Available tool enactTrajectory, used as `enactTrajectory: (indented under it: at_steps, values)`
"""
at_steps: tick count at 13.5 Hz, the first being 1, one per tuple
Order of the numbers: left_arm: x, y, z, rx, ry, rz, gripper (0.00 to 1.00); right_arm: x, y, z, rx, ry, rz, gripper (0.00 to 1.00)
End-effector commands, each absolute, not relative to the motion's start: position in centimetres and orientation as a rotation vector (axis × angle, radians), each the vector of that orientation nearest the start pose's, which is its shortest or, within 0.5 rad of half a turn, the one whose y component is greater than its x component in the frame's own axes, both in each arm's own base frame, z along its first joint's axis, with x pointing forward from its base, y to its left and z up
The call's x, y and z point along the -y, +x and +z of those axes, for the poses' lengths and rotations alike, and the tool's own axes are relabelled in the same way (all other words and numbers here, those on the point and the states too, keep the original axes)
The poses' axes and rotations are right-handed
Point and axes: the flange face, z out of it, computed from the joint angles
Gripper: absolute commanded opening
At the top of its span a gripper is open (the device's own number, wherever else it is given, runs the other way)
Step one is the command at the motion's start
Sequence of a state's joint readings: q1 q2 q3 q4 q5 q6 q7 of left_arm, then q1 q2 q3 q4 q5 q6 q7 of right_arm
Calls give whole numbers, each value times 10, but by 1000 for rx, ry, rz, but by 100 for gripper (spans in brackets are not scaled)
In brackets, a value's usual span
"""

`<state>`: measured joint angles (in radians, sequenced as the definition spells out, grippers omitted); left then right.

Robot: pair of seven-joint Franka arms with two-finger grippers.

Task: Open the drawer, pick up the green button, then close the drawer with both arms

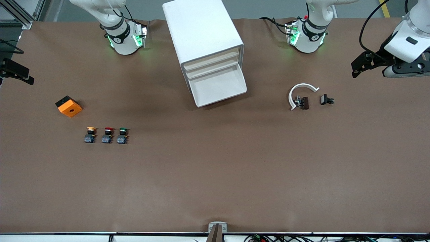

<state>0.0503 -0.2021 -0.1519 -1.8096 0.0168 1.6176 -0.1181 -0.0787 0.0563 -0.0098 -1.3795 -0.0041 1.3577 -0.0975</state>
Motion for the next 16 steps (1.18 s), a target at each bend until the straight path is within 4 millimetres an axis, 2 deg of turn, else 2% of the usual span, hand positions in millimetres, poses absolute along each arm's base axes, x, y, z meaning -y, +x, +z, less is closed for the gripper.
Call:
enactTrajectory:
  at_steps: [1, 3, 7, 11, 16]
  values:
    - [54, 483, 623, 21, -3087, -38, 100, 47, 537, 667, 12, -3125, 101, 100]
    - [55, 492, 624, 17, -3092, -38, 100, 46, 532, 668, -12, -3126, 99, 100]
    - [55, 500, 625, 16, -3095, -45, 100, 39, 505, 661, -25, -3130, 1, 100]
    - [55, 511, 626, 20, -3101, -49, 100, 42, 504, 661, -42, -3129, 13, 100]
    - [56, 511, 626, 15, -3101, -45, 100, 45, 501, 660, -53, -3123, 53, 100]
